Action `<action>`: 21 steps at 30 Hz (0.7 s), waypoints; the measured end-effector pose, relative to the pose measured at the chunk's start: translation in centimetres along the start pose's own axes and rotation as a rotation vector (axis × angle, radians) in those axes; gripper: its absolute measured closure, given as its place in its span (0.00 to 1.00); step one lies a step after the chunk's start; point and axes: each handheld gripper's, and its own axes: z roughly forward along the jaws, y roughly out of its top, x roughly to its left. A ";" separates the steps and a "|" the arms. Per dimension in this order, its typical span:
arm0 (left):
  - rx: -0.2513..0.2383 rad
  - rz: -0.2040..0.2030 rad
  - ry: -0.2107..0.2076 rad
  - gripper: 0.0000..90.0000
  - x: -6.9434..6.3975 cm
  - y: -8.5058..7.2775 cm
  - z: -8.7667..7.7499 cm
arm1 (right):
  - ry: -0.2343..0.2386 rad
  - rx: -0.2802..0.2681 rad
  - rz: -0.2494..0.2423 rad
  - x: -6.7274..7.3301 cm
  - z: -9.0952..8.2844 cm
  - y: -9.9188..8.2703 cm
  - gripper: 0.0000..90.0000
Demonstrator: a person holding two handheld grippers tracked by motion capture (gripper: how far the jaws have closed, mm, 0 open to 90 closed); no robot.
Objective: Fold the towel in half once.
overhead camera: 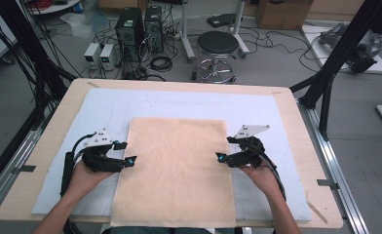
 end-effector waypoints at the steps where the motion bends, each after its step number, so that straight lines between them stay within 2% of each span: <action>1: 0.001 -0.002 0.006 0.36 0.1 0.1 0.1 | -0.002 -0.001 -0.001 -0.1 0.1 0.1 0.25; 4: -0.001 0.004 0.015 0.36 0.4 0.7 0.1 | 0.000 0.016 0.001 -0.5 0.5 0.6 0.25; 11: -0.011 0.001 0.024 0.37 0.9 1.6 0.1 | 0.002 0.018 -0.015 -0.9 0.9 1.7 0.24; 21: -0.013 -0.012 0.029 0.38 2.7 3.0 0.4 | -0.001 0.028 -0.008 -2.4 1.3 3.0 0.24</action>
